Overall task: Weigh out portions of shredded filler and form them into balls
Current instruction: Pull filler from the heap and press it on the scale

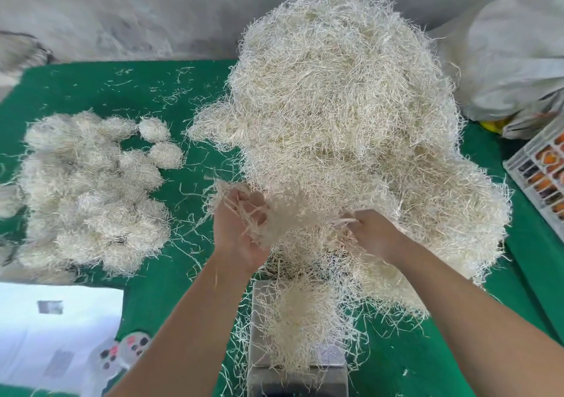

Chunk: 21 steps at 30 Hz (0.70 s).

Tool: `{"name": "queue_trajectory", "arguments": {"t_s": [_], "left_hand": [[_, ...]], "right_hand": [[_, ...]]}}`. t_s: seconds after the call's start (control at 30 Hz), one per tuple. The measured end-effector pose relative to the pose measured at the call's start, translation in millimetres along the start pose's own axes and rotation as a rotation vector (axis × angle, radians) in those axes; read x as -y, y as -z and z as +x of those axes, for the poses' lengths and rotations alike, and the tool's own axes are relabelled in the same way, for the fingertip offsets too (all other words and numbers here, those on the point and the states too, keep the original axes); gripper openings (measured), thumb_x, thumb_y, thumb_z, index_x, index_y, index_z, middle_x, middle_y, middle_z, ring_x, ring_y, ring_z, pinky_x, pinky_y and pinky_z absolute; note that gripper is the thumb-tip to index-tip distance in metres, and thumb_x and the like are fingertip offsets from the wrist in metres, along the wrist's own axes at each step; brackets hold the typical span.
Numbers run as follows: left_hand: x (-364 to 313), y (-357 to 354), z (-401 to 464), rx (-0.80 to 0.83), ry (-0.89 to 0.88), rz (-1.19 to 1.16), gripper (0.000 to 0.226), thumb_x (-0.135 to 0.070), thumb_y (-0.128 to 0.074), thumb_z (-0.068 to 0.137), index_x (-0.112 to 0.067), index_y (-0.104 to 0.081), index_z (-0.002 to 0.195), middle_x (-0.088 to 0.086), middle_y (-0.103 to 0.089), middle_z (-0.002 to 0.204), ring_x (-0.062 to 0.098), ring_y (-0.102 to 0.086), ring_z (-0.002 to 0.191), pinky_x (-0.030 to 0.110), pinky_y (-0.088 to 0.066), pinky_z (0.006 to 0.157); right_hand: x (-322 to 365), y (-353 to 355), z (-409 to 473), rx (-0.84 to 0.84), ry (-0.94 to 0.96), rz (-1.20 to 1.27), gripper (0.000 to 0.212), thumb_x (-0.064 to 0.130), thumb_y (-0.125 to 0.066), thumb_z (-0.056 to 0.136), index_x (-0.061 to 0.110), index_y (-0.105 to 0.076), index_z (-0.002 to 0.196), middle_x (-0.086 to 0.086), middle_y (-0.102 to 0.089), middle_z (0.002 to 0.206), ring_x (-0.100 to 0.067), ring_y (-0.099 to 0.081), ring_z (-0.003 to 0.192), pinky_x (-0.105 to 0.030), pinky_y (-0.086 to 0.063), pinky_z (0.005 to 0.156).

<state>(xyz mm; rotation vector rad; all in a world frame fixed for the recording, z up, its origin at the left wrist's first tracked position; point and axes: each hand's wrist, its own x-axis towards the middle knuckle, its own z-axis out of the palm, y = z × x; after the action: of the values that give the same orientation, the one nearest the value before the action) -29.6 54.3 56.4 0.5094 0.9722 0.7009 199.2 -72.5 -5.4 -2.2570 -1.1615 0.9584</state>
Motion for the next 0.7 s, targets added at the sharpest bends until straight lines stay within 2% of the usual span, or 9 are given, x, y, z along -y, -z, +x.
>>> {"name": "queue_trajectory", "arguments": {"t_s": [0.17, 0.33, 0.4, 0.43, 0.47, 0.5, 0.57, 0.63, 0.7], "left_hand": [[-9.4, 25.5, 2.8, 0.043, 0.034, -0.253, 0.032, -0.027, -0.051, 0.095, -0.027, -0.041, 0.065, -0.004, -0.046, 0.058, 0.011, -0.041, 0.050, 0.027, -0.044, 0.063], [-16.0, 53.1, 19.0, -0.010, -0.169, -0.094, 0.025, -0.006, -0.071, 0.081, -0.019, -0.051, 0.071, 0.002, -0.056, 0.060, 0.016, -0.054, 0.050, 0.025, -0.050, 0.048], [-28.4, 67.0, 11.8, 0.337, -0.249, -0.236, 0.009, 0.003, -0.056, 0.086, 0.006, -0.064, 0.089, 0.034, -0.061, 0.089, 0.038, -0.062, 0.084, 0.049, -0.055, 0.076], [-34.7, 83.5, 14.2, 0.252, -0.266, -0.327, 0.046, -0.001, -0.020, 0.099, 0.020, -0.060, 0.109, 0.048, -0.055, 0.110, 0.052, -0.055, 0.107, 0.061, -0.042, 0.097], [-37.0, 93.3, 13.1, 0.356, -0.262, -0.459, 0.054, 0.001, -0.008, 0.100, 0.028, -0.051, 0.119, 0.055, -0.047, 0.121, 0.059, -0.048, 0.118, 0.067, -0.031, 0.105], [-37.2, 98.2, 9.8, 0.285, -0.245, -0.477, 0.034, 0.015, -0.028, 0.095, 0.026, -0.055, 0.114, 0.052, -0.052, 0.116, 0.059, -0.054, 0.113, 0.069, -0.036, 0.103], [-23.2, 75.9, 0.7, 0.185, -0.168, -0.329, 0.019, 0.000, -0.070, 0.073, -0.002, -0.067, 0.092, 0.021, -0.067, 0.094, 0.033, -0.067, 0.088, 0.052, -0.057, 0.087], [-8.2, 58.0, -10.4, 0.020, -0.070, -0.251, 0.021, -0.023, -0.062, 0.079, -0.017, -0.054, 0.097, 0.009, -0.056, 0.102, 0.025, -0.057, 0.098, 0.043, -0.051, 0.100], [2.1, 35.4, -15.9, -0.015, -0.059, -0.230, 0.022, -0.038, -0.055, 0.090, -0.019, -0.053, 0.101, 0.007, -0.054, 0.105, 0.025, -0.055, 0.098, 0.046, -0.045, 0.103]], "right_hand": [[-17.3, 28.7, 13.9, -0.082, -0.436, 0.508, 0.020, 0.011, -0.048, 0.106, 0.009, -0.067, 0.100, -0.010, -0.065, 0.070, -0.012, -0.041, 0.041, -0.022, -0.034, 0.034], [-35.4, 53.2, 27.2, -0.171, -0.663, 0.876, 0.032, 0.023, -0.041, 0.107, 0.015, -0.054, 0.079, -0.002, -0.053, 0.055, -0.016, -0.044, 0.040, -0.025, -0.036, 0.044], [-44.8, 63.5, 30.3, -0.232, -0.716, 0.973, 0.037, 0.033, -0.042, 0.108, 0.017, -0.051, 0.076, 0.001, -0.052, 0.060, -0.016, -0.045, 0.042, -0.028, -0.031, 0.050], [-46.9, 66.0, 30.8, -0.247, -0.708, 0.931, 0.037, 0.036, -0.044, 0.108, 0.016, -0.054, 0.079, -0.001, -0.054, 0.063, -0.016, -0.047, 0.045, -0.028, -0.032, 0.051], [-43.0, 66.7, 29.2, -0.232, -0.663, 0.824, 0.034, 0.036, -0.049, 0.108, 0.012, -0.060, 0.087, -0.006, -0.059, 0.070, -0.017, -0.049, 0.050, -0.030, -0.037, 0.052], [-36.1, 65.0, 27.0, -0.180, -0.585, 0.656, 0.032, 0.035, -0.054, 0.106, 0.005, -0.064, 0.102, -0.014, -0.065, 0.083, -0.019, -0.053, 0.058, -0.033, -0.043, 0.056], [-18.6, 59.4, 20.4, 0.004, -0.375, 0.279, 0.051, 0.032, -0.066, 0.101, -0.001, -0.053, 0.137, -0.032, -0.060, 0.131, -0.030, -0.065, 0.091, -0.046, -0.054, 0.082], [-2.1, 63.5, 12.4, 0.172, -0.244, -0.122, 0.088, 0.034, -0.075, 0.094, 0.013, -0.023, 0.162, -0.024, -0.029, 0.164, -0.044, -0.046, 0.139, -0.057, -0.038, 0.115], [15.8, 77.5, 0.0, 0.175, -0.140, -0.442, 0.093, 0.045, -0.074, 0.093, 0.023, -0.018, 0.164, -0.015, -0.025, 0.168, -0.041, -0.032, 0.150, -0.060, -0.027, 0.123]]}}
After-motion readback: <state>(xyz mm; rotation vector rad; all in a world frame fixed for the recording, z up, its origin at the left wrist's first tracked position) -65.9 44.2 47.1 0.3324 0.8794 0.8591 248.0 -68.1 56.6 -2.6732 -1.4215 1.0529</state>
